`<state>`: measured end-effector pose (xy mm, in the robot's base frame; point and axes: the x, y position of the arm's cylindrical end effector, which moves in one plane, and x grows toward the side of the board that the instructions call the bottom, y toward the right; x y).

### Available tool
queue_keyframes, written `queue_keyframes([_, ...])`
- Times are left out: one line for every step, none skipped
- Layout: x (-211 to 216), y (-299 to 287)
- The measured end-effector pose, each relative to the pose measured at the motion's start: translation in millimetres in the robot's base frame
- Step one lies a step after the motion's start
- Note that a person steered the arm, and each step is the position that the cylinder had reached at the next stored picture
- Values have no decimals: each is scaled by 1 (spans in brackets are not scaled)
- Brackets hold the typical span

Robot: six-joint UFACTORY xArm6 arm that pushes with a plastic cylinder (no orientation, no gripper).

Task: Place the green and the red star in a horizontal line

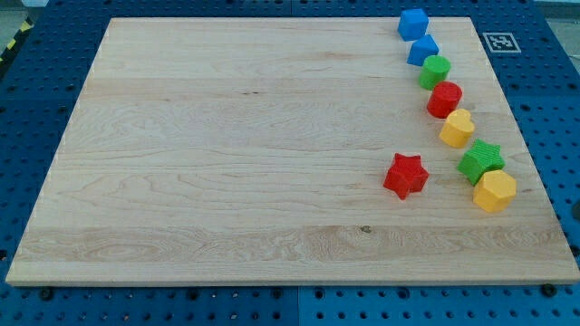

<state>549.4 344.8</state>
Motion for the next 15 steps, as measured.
queue_keyframes([-34, -4])
queue_keyframes([-48, -55])
queue_keyframes([-48, -120])
queue_keyframes([-48, -164])
queue_keyframes([-49, -190])
queue_keyframes([-50, -201])
queue_keyframes([-46, -202])
queue_keyframes([-34, -202])
queue_keyframes([-20, -204])
queue_keyframes([-9, -212])
queue_keyframes([-9, -227])
queue_keyframes([-9, -245])
queue_keyframes([-21, -257])
queue_keyframes([-47, -265])
queue_keyframes([-50, -304])
